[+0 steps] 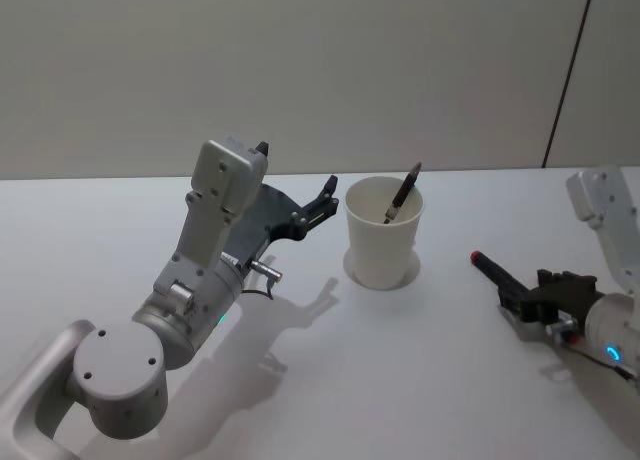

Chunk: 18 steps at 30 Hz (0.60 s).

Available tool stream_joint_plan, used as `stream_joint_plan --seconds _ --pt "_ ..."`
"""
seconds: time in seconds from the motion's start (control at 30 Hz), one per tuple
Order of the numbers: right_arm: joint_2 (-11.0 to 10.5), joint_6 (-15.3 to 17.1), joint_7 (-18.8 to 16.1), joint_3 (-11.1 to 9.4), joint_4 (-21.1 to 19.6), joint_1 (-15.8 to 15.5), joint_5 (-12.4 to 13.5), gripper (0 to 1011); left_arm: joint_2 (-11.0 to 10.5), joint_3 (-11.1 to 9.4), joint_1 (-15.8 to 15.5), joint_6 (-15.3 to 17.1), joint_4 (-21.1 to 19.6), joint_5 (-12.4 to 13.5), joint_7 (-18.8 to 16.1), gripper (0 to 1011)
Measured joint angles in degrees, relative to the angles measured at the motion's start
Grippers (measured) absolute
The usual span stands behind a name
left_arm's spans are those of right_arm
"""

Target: Place the pen into the pen holder.

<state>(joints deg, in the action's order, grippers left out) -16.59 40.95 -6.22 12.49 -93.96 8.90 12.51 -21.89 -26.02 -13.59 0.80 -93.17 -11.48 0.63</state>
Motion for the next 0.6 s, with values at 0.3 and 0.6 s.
stream_joint_plan --seconds 0.3,0.6 --pt "-0.24 -0.1 0.58 -0.47 -0.56 -0.58 0.18 529 0.0 0.0 0.0 0.0 0.0 0.0 0.0 1001" --pt "-0.39 -0.04 0.06 -0.62 -0.94 -0.87 0.09 477 0.0 0.0 0.0 0.0 0.0 0.0 0.0 1001"
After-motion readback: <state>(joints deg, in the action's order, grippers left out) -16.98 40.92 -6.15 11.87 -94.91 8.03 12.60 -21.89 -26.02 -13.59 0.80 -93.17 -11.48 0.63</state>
